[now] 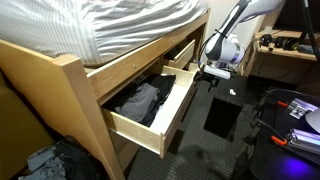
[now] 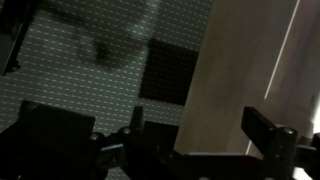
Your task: Close the top drawer to the left then open the top drawer to the right.
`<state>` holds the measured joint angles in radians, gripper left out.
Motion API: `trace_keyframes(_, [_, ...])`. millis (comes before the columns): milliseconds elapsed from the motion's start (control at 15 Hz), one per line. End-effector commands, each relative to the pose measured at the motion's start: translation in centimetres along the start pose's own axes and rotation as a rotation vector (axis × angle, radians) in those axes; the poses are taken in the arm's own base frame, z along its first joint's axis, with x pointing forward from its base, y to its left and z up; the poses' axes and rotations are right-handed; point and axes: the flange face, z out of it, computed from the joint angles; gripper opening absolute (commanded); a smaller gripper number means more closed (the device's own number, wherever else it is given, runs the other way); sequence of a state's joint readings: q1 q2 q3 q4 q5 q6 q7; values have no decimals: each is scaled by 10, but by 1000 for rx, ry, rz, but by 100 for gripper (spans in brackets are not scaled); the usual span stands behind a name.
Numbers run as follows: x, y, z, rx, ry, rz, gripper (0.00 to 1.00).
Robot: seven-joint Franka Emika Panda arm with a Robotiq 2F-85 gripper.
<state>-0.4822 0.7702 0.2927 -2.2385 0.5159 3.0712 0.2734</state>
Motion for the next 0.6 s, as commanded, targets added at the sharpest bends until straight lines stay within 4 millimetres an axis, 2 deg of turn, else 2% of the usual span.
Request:
trace_keyframes(0, [10, 3, 5, 13, -2, 12, 100])
trace_keyframes(133, [16, 3, 5, 28, -1, 21, 100])
trace_keyframes(400, [14, 0, 7, 32, -1, 20, 100])
trace_keyframes(467, [15, 3, 13, 25, -6, 5, 100])
trace_keyframes(533, [15, -5, 23, 39, -7, -22, 100])
